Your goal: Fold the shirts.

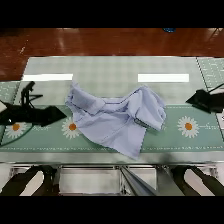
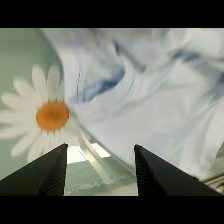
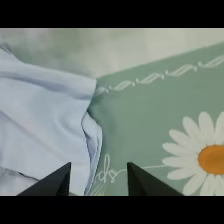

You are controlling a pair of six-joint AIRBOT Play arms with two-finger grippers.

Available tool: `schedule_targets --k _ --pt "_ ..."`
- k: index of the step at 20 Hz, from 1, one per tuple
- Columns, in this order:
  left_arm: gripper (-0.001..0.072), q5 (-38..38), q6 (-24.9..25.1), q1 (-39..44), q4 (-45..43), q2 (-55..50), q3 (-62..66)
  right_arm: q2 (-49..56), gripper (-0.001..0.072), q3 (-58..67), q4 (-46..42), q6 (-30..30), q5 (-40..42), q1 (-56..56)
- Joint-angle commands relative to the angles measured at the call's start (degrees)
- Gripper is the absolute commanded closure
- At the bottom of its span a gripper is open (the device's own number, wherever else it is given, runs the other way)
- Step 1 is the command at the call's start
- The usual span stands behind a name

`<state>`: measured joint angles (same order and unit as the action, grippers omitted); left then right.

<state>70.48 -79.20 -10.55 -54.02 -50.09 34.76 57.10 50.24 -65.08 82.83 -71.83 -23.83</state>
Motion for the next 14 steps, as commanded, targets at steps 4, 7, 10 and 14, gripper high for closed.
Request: schedule_targets --k 4,7,10,14 --pt "0.0201 -3.0 -5.6 -0.4 2.3 7.2 -18.5 -5.8 0.0304 -15.9 6.3 -4.5 2.5 -1.3" --pt "0.0201 -4.9 -5.6 -0.4 10.3 7.1 -19.2 -5.8 0.0304 -15.8 6.3 -4.7 3.0 -1.3" --pt "0.0201 -5.0 -6.5 0.9 10.6 6.2 -19.8 -5.8 0.0304 -15.8 6.8 -5.0 3.2 -1.3" --pt "0.0201 -10.4 -7.7 11.1 15.9 2.5 -21.9 -5.8 0.0304 -15.8 8.8 -5.6 4.0 -1.3"
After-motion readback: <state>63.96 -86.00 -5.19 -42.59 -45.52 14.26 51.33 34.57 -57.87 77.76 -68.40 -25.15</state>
